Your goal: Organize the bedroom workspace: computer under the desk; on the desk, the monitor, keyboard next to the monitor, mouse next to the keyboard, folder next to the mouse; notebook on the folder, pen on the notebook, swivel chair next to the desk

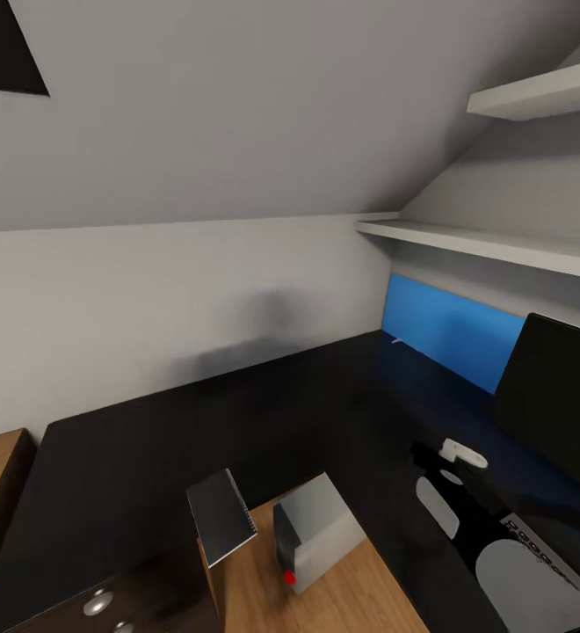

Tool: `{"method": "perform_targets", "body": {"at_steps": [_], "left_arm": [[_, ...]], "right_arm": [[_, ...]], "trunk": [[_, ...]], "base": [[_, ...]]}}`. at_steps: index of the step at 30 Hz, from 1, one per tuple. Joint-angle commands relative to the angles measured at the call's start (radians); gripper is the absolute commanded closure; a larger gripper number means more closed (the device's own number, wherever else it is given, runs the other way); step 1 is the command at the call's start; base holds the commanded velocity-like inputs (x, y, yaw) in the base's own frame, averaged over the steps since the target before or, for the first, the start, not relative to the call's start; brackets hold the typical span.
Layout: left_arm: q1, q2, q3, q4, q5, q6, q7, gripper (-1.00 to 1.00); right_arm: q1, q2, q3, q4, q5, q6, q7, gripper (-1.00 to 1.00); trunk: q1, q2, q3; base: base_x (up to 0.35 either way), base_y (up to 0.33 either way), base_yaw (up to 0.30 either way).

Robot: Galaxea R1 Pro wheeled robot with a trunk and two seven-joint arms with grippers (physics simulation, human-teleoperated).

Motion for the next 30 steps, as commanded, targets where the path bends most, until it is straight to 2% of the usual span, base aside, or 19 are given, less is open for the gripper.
{"method": "perform_targets", "body": {"at_steps": [1, 2, 5, 6, 7, 10, 12, 13, 15, 17, 20, 21, 24, 30], "left_arm": [[-0.001, 0.001, -0.009, 0.000, 0.009, -0.004, 0.007, -1.00], [-0.001, 0.000, -0.009, 0.000, 0.009, -0.004, 0.007, -1.00], [-0.001, 0.000, -0.009, 0.000, 0.009, -0.004, 0.008, -1.00], [-0.001, 0.000, -0.009, 0.000, 0.009, -0.004, 0.008, -1.00], [-0.001, 0.000, -0.009, 0.000, 0.009, -0.004, 0.008, -1.00], [-0.001, 0.000, -0.009, 0.000, 0.008, -0.003, 0.009, -1.00], [-0.001, 0.001, -0.009, 0.000, 0.008, -0.002, 0.008, -1.00], [-0.001, 0.001, -0.009, 0.000, 0.008, -0.002, 0.007, -1.00], [-0.001, 0.001, -0.009, 0.001, 0.009, 0.000, 0.006, -1.00], [-0.001, 0.001, -0.009, 0.003, 0.009, 0.001, 0.007, -1.00], [-0.001, 0.001, -0.009, 0.005, 0.009, 0.002, 0.006, -1.00], [-0.001, 0.001, -0.009, 0.006, 0.009, 0.003, 0.006, -1.00], [-0.001, 0.001, -0.009, 0.006, 0.009, 0.003, 0.006, -1.00], [-0.001, 0.001, -0.009, 0.006, 0.009, 0.003, 0.006, -1.00]], "right_arm": [[0.007, 0.009, 0.027, -0.041, -0.006, 0.000, -0.040, -1.00], [0.013, 0.014, 0.044, -0.058, -0.002, 0.005, -0.053, -1.00], [0.031, 0.034, 0.144, -0.108, 0.009, 0.034, -0.094, -1.00], [0.035, 0.064, 0.192, -0.120, 0.011, 0.044, -0.107, -1.00], [0.037, 0.090, 0.211, -0.124, 0.012, 0.047, -0.116, -1.00], [0.040, 0.163, 0.239, -0.126, 0.015, 0.052, -0.153, -1.00], [0.041, 0.185, 0.242, -0.126, 0.016, 0.054, -0.164, -1.00], [0.045, 0.211, 0.246, -0.126, 0.017, 0.060, -0.174, -1.00], [0.051, 0.232, 0.249, -0.125, 0.017, 0.078, -0.181, -1.00], [0.052, 0.238, 0.251, -0.124, 0.018, 0.084, -0.182, -1.00], [0.054, 0.243, 0.283, -0.124, 0.018, 0.087, -0.184, -1.00], [0.055, 0.244, 0.305, -0.124, 0.018, 0.087, -0.186, -1.00], [0.055, 0.245, 0.330, -0.124, 0.018, 0.086, -0.194, -1.00], [0.055, 0.248, 0.343, -0.124, 0.018, 0.087, -0.202, -1.00]], "trunk": [[0.000, -0.001, -0.001], [0.000, -0.001, -0.001], [0.000, -0.001, -0.001], [0.000, -0.001, -0.001], [0.000, -0.001, -0.001], [0.000, -0.001, -0.001], [0.000, -0.001, -0.001], [0.000, -0.001, -0.001], [0.000, -0.001, -0.001], [0.000, -0.001, -0.001], [0.000, -0.001, -0.001], [0.000, -0.001, -0.001], [0.000, -0.001, -0.001], [0.000, -0.001, -0.001]], "base": [[0.000, 0.000, 0.000], [0.000, 0.000, 0.000], [0.000, 0.000, 0.000], [0.000, 0.000, 0.000], [0.000, 0.000, 0.000], [0.000, 0.000, 0.000], [0.000, 0.000, 0.000], [0.000, 0.000, 0.010], [0.000, 0.000, 0.128], [0.000, 0.000, 0.216], [0.000, 0.000, 0.271], [0.000, 0.000, 0.283], [0.000, 0.000, 0.286], [-0.162, 0.112, 0.289]]}}
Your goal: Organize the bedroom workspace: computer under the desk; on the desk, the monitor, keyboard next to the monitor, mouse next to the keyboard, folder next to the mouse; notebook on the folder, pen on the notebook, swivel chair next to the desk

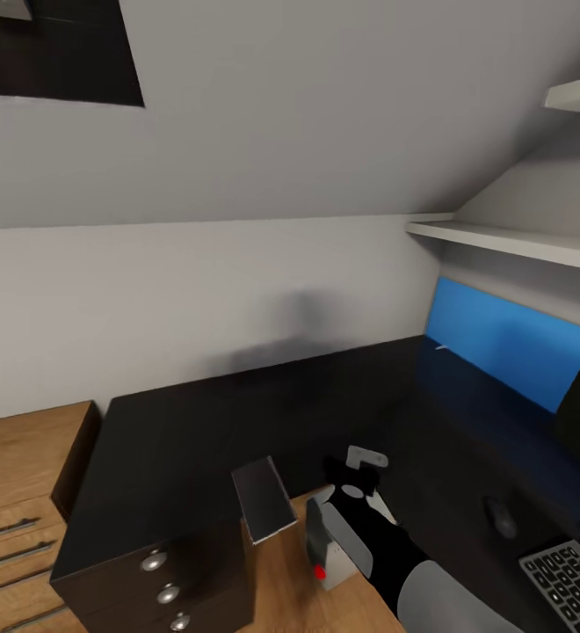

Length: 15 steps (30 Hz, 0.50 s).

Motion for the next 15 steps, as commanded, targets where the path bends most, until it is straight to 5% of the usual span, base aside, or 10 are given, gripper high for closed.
{"method": "perform_targets", "body": {"at_steps": [1, 15], "left_arm": [[-0.001, 0.001, -0.009, 0.001, 0.009, -0.004, 0.006, -1.00], [-0.001, 0.002, -0.009, 0.001, 0.010, -0.003, 0.006, -1.00]], "right_arm": [[-0.001, -0.001, 0.004, -0.001, -0.005, 0.003, -0.007, -1.00], [-0.001, 0.000, 0.005, 0.000, -0.004, 0.001, -0.008, -1.00]], "trunk": [[0.000, -0.001, -0.001], [0.000, -0.001, -0.001]], "base": [[-0.252, 0.189, 0.289], [-0.268, 0.205, 0.290]]}}
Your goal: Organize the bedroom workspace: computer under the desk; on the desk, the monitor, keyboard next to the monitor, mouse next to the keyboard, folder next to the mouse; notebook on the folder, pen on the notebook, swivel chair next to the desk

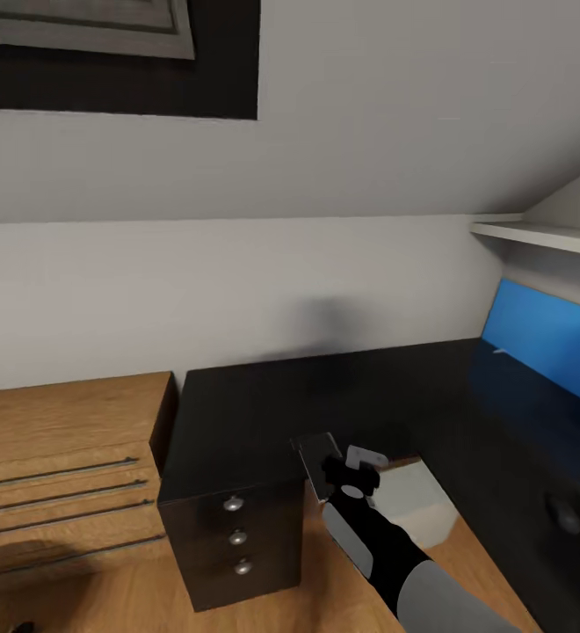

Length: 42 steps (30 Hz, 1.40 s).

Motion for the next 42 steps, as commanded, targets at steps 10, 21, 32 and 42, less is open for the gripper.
{"method": "perform_targets", "body": {"at_steps": [10, 21, 32, 42], "left_arm": [[-0.001, -0.001, -0.009, 0.001, 0.009, -0.004, 0.006, -1.00], [-0.001, -0.001, -0.009, 0.001, 0.009, -0.005, 0.005, -1.00], [-0.001, -0.001, -0.009, 0.001, 0.009, -0.005, 0.004, -1.00], [-0.001, -0.001, -0.009, 0.001, 0.009, -0.005, 0.004, -1.00]], "right_arm": [[-0.001, 0.010, 0.009, 0.002, -0.005, 0.004, -0.006, -1.00], [-0.001, 0.024, 0.084, 0.016, -0.005, 0.002, -0.005, -1.00], [-0.001, 0.024, 0.087, 0.017, -0.006, 0.003, -0.005, -1.00], [-0.001, 0.024, 0.086, 0.017, -0.006, 0.004, -0.005, -1.00]], "trunk": [[0.000, -0.001, -0.001], [0.000, -0.001, -0.001], [0.000, -0.001, -0.001], [0.000, -0.001, -0.001]], "base": [[-0.131, 0.099, 0.289], [-0.003, 0.002, 0.290], [-0.166, 0.148, 0.289], [-0.026, 0.023, 0.241]]}}
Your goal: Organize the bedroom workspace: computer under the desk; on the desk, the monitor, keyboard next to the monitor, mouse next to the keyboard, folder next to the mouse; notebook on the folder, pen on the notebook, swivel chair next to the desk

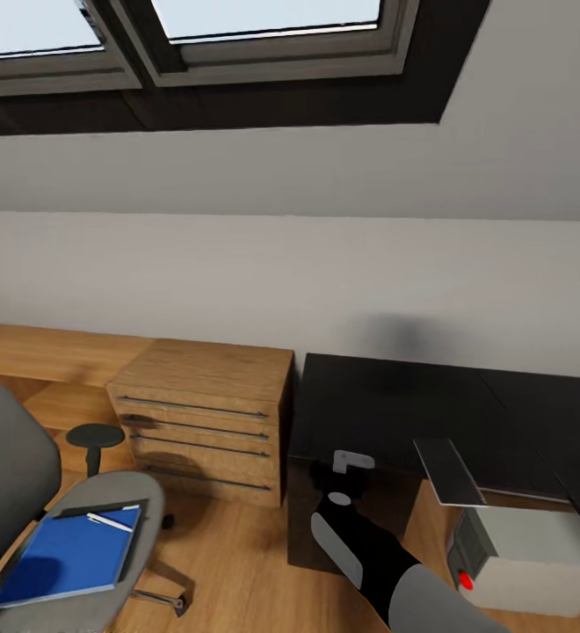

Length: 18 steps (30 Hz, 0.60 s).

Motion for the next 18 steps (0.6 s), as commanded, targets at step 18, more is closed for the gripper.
{"method": "perform_targets", "body": {"at_steps": [18], "left_arm": [[-0.001, 0.001, -0.009, 0.001, 0.009, -0.004, 0.007, -1.00]], "right_arm": [[0.006, -0.001, 0.008, -0.007, -0.003, 0.001, -0.004, -1.00]], "trunk": [[0.000, -0.001, -0.001]], "base": [[0.000, 0.000, 0.008]]}}
